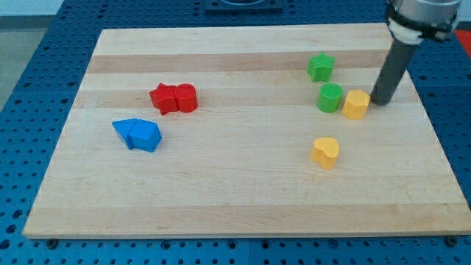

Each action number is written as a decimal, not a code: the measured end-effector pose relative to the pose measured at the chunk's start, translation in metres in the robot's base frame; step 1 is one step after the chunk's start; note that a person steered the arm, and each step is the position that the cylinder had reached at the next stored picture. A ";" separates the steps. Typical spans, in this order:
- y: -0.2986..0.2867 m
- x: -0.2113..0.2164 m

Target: Keep yellow hexagon on right side to yellow heart

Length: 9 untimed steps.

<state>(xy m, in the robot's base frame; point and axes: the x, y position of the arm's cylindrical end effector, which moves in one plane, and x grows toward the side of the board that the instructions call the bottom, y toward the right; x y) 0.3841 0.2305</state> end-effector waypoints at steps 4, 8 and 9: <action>-0.067 0.038; -0.071 0.085; -0.069 0.079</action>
<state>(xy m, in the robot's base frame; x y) 0.4626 0.1616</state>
